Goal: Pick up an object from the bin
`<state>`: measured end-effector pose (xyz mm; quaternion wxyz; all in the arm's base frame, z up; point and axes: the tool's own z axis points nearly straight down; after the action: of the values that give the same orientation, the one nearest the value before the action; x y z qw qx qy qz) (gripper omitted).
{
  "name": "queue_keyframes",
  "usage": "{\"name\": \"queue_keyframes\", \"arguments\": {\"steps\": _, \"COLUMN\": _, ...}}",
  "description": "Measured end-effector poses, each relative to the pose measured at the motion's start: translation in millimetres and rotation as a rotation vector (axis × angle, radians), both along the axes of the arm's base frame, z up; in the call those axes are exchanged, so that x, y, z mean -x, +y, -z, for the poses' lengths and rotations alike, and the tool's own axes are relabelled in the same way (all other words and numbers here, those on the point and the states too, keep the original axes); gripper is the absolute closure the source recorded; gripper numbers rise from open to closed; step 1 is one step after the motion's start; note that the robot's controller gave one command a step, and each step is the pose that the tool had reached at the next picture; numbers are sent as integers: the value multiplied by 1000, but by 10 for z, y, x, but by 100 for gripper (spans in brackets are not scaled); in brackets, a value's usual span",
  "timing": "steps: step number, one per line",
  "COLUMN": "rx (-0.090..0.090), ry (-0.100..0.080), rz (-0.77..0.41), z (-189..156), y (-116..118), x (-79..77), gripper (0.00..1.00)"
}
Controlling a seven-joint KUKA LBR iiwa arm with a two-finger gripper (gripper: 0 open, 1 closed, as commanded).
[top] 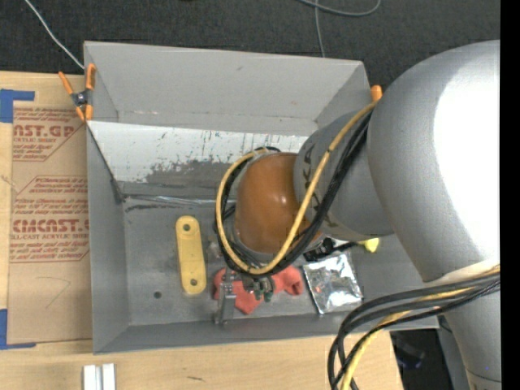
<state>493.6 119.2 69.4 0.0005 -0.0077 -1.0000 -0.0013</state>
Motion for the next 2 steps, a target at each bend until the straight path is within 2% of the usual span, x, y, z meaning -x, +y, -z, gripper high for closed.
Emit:
{"name": "queue_keyframes", "arguments": {"steps": 1, "rx": 0, "ry": 0, "rz": 0, "z": 0, "y": -1, "x": 0, "gripper": 0}}
{"name": "queue_keyframes", "arguments": {"steps": 2, "rx": -1, "ry": -1, "rz": -195, "z": -3, "y": -459, "x": -173, "gripper": 0}}
